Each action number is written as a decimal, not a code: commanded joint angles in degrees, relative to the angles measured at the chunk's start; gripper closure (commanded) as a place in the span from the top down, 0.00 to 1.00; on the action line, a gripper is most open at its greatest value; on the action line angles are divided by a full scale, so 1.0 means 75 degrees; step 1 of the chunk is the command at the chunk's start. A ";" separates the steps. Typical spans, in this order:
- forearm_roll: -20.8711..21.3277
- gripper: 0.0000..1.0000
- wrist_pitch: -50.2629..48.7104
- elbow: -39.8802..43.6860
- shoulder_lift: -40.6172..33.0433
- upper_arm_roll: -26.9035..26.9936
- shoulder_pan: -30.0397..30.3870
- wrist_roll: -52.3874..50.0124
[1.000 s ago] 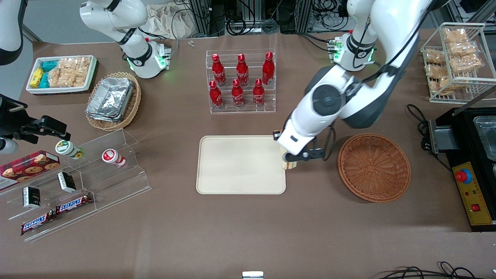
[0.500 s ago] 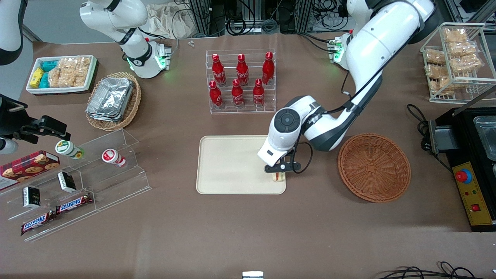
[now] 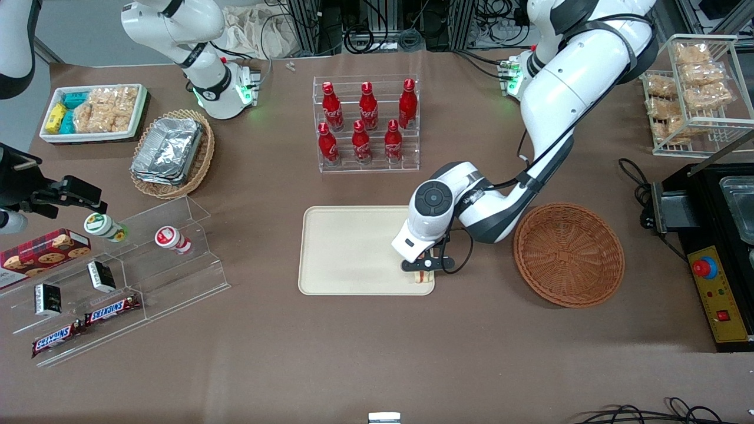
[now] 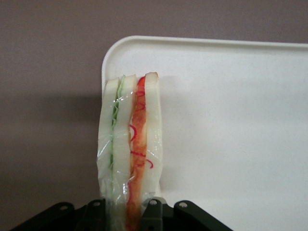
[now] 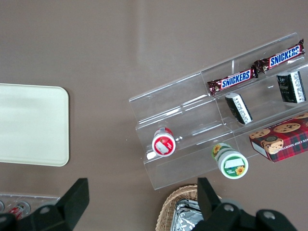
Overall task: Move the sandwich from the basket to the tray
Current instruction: 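Lower the sandwich onto the tray and open the left gripper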
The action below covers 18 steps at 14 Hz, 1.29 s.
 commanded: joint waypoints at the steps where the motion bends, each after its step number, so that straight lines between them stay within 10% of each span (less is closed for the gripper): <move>1: 0.0156 0.00 0.0005 0.0231 0.0134 0.0000 -0.0181 0.0110; 6: 0.0145 0.97 0.0005 0.0231 0.0099 0.0000 -0.0134 0.0098; 13: -0.0229 1.00 -0.0929 0.0242 -0.0894 -0.0082 0.0111 -0.0019; 18: -0.2011 1.00 -0.2418 0.0336 -0.2664 -0.0070 0.1037 0.0110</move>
